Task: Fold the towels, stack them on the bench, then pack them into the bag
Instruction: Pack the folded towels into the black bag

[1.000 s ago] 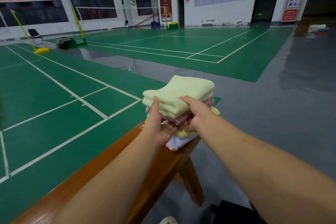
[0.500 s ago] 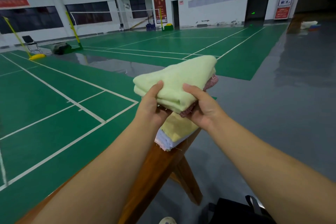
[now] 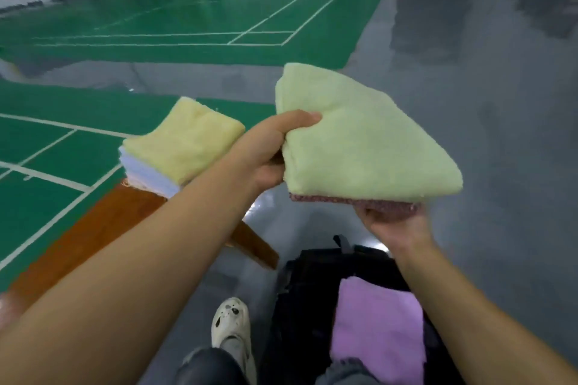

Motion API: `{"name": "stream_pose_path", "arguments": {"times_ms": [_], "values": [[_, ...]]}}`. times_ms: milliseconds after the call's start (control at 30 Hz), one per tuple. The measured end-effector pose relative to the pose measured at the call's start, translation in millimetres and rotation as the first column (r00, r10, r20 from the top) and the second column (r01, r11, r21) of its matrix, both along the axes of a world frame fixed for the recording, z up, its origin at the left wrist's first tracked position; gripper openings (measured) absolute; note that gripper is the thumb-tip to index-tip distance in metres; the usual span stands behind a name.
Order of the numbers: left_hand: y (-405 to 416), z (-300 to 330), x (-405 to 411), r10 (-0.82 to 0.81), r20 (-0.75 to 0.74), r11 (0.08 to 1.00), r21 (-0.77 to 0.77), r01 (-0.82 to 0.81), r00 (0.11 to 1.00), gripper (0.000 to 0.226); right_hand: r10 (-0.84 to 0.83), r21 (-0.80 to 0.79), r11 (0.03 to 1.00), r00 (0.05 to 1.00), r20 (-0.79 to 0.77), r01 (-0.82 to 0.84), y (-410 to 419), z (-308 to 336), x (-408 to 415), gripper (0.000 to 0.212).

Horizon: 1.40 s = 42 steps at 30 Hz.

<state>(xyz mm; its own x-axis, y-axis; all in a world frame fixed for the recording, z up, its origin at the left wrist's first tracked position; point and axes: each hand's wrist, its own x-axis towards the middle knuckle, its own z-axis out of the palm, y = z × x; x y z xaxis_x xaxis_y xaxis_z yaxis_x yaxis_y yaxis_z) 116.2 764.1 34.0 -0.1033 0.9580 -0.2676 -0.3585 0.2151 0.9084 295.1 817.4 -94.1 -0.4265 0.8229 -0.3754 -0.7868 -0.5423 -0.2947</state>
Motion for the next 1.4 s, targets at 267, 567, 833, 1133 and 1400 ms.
{"name": "stream_pose_path", "arguments": {"times_ms": [267, 567, 833, 1133, 1400], "values": [[37, -159, 80, -0.362, 0.076, 0.904, -0.212, 0.37, 0.929, 0.053, 0.246, 0.052, 0.949, 0.83, 0.501, -0.312, 10, -66, 147, 0.101], [53, -307, 158, -0.486, 0.244, 0.758, -0.36, 0.544, 0.839, 0.053, 0.192, -0.143, 0.976, 0.341, 0.92, -0.165, -17, -146, 232, 0.084], [44, -364, 175, -0.386, 0.227, 0.702, -0.557, 0.444, 0.894, 0.04, 0.088, -0.089, 0.989, -0.016, 0.996, -0.117, -27, -184, 263, 0.068], [43, -364, 199, -0.37, 0.36, 0.623, -0.589, 0.516, 0.857, 0.06, -0.073, 0.017, 0.977, -0.259, 0.963, -0.213, -32, -204, 212, 0.067], [40, -361, 223, -0.478, 0.225, 0.627, -0.59, 0.509, 0.849, 0.08, 0.019, -0.14, 0.924, -0.323, 0.946, -0.356, -83, -260, 160, 0.049]]}}
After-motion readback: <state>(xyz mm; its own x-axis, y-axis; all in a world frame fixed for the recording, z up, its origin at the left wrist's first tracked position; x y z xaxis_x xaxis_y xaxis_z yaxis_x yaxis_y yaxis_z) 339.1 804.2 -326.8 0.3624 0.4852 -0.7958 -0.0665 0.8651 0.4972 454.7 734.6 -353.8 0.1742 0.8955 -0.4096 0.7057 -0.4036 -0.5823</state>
